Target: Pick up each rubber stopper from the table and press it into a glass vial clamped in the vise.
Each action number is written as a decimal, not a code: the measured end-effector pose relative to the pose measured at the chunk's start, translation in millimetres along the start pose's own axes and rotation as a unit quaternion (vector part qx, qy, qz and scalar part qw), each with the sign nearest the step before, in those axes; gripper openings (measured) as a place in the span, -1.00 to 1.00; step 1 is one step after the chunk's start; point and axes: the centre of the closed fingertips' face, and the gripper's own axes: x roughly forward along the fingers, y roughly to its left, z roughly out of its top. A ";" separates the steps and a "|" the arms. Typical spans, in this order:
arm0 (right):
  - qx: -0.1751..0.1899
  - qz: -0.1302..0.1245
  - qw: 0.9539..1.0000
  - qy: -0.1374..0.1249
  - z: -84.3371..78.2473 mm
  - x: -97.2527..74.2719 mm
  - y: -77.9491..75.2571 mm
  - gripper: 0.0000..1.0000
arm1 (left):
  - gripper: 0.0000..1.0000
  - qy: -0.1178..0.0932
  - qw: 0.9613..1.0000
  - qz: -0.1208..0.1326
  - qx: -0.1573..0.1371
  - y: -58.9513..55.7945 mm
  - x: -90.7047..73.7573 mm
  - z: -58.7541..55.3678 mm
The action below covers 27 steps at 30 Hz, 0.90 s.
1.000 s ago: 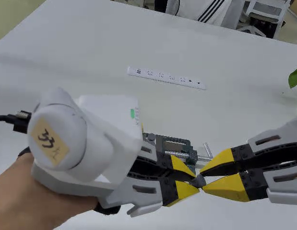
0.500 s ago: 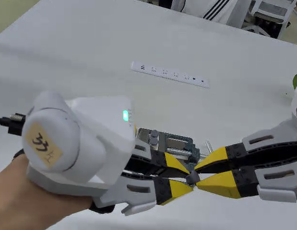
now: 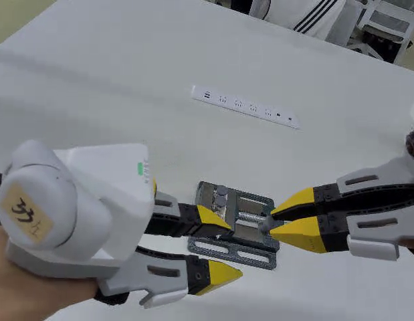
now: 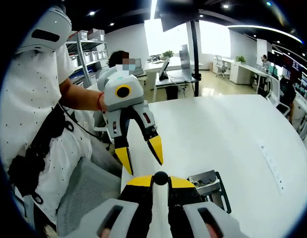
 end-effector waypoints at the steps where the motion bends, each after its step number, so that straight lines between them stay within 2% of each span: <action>1: 0.002 -0.003 1.000 0.003 0.4 2.3 -3.6 -0.89 | -0.37 -0.001 1.000 0.005 -0.005 3.8 -2.2 -2.0; 9: 0.013 -0.026 0.999 0.029 0.4 15.4 -29.0 -0.88 | 0.10 -0.022 0.999 0.039 -0.024 25.3 -13.6 -9.7; 14: 0.018 -0.037 0.998 0.052 -3.9 26.1 -44.2 -0.88 | 0.22 -0.030 0.998 0.046 -0.030 34.4 -18.7 -16.2; 16: 0.018 -0.040 0.997 0.061 -7.1 31.8 -50.8 -0.88 | 0.32 -0.037 0.998 0.050 -0.024 37.9 -20.7 -18.1; 20: 0.014 -0.048 0.995 0.089 -15.4 43.8 -61.2 -0.88 | 0.45 -0.036 0.998 0.053 -0.023 45.5 -22.8 -27.2; 23: 0.017 -0.046 0.993 0.103 -21.9 55.0 -66.8 -0.88 | 0.65 -0.041 0.998 0.053 -0.022 48.3 -22.7 -30.7; 27: 0.006 -0.050 0.989 0.136 -34.6 65.5 -73.8 -0.88 | 0.81 -0.044 0.997 0.052 -0.021 52.8 -22.1 -35.6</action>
